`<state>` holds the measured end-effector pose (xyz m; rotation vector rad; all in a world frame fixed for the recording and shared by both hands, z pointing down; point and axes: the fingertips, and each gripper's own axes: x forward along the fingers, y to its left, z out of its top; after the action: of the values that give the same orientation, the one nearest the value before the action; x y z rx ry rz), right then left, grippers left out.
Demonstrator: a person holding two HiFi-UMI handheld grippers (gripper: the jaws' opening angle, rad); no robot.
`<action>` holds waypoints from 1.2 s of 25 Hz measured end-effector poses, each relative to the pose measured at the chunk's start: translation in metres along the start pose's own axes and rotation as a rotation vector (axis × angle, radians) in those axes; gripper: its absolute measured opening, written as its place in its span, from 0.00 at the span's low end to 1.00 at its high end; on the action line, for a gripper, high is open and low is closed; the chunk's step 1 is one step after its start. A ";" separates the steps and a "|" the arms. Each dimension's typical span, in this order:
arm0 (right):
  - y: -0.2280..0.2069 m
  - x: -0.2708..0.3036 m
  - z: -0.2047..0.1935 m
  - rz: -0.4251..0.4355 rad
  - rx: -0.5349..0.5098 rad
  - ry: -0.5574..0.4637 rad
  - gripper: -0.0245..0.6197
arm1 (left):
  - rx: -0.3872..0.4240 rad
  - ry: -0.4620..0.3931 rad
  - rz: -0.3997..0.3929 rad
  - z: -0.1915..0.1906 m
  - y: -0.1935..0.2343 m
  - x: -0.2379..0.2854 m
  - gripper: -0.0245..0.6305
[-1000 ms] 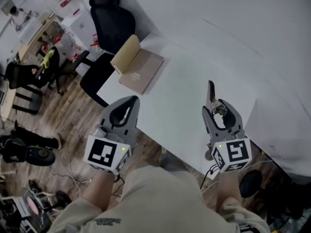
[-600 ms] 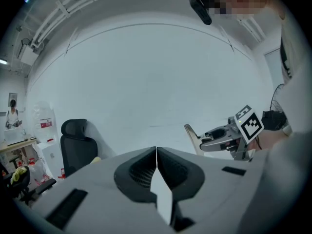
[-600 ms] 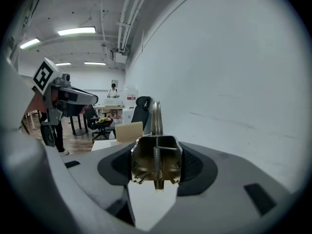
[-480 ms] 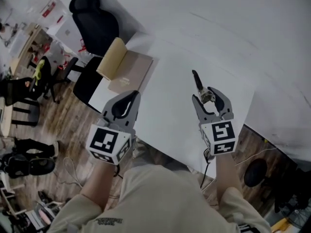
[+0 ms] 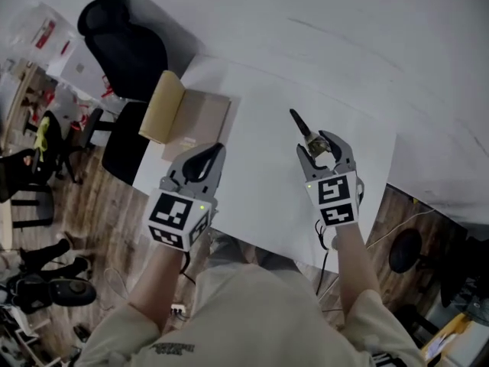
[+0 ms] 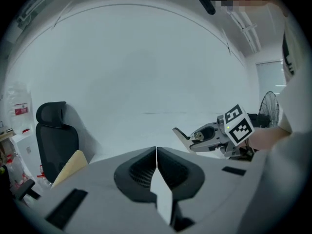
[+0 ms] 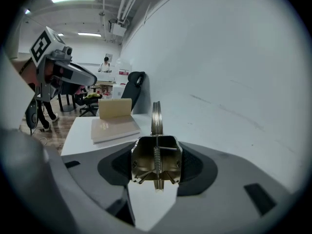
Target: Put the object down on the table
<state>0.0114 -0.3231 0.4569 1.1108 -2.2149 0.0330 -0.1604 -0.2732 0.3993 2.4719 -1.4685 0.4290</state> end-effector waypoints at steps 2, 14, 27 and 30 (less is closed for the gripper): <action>0.005 0.025 -0.002 -0.019 -0.005 0.042 0.40 | 0.013 0.029 -0.023 -0.009 0.020 0.012 0.07; 0.026 0.138 -0.026 -0.048 -0.103 0.226 0.40 | 0.053 0.125 -0.197 -0.042 0.074 0.081 0.07; 0.050 0.226 -0.069 -0.058 -0.275 0.406 0.40 | -0.020 0.203 -0.253 -0.099 0.111 0.122 0.07; 0.060 0.246 -0.072 -0.051 -0.314 0.420 0.40 | -0.052 0.217 -0.254 -0.113 0.125 0.129 0.07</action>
<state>-0.0990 -0.4378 0.6669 0.8914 -1.7458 -0.0924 -0.2271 -0.3974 0.5578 2.4379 -1.0539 0.5782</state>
